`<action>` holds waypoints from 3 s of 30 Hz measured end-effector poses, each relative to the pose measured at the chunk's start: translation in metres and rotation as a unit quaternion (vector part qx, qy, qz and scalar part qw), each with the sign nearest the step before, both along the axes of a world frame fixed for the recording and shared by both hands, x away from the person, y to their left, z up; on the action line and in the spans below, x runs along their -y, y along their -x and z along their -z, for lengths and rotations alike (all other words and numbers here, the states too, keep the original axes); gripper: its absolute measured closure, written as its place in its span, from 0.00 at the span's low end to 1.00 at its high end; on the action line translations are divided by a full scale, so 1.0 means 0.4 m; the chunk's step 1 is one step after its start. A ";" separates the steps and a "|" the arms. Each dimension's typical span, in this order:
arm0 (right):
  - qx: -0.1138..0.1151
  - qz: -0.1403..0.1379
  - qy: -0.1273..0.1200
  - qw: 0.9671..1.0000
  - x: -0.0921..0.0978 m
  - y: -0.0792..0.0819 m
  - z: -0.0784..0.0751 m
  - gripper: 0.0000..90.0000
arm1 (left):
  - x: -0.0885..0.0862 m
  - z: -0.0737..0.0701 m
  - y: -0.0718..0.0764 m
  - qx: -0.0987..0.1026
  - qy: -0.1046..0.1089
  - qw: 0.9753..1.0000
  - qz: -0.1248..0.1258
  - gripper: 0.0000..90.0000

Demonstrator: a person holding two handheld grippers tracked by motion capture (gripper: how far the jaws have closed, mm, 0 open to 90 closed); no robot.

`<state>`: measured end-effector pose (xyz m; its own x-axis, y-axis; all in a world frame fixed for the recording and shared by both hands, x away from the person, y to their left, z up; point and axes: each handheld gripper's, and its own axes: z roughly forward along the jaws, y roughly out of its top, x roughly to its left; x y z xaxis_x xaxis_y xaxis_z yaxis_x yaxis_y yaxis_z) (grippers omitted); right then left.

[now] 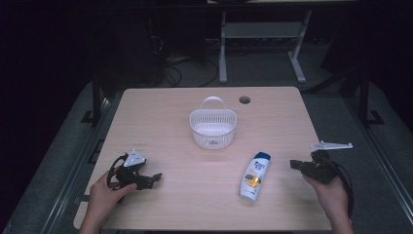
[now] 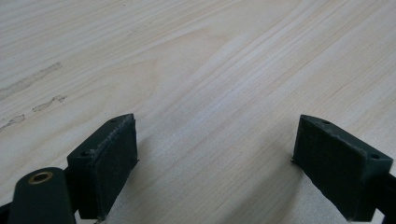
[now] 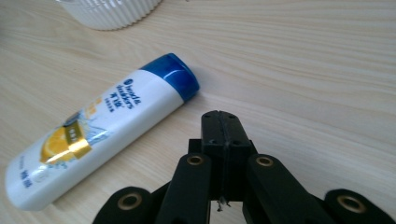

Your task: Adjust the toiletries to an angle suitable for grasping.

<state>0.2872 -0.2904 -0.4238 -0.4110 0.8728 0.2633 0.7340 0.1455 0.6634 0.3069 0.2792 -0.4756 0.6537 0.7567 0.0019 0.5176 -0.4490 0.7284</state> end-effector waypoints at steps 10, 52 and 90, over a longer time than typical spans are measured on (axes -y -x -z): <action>-0.002 -0.037 -0.010 0.999 -0.043 -0.003 -0.007 1.00 | 0.000 0.000 0.000 0.000 -0.001 1.000 0.001 0.15; 0.012 -0.160 -0.001 0.987 -0.272 0.020 0.002 1.00 | 0.000 0.000 0.000 0.000 -0.003 1.000 0.002 0.15; -0.014 -0.221 0.036 0.974 -0.374 0.039 0.061 1.00 | 0.000 0.000 0.001 0.001 -0.002 1.000 0.001 0.15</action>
<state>0.2715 -0.1408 -0.4482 -0.7451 0.6278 0.2250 0.6063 0.4970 0.6208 0.3067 0.2792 -0.4757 0.6551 0.7555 0.0051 0.5158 -0.4521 0.7277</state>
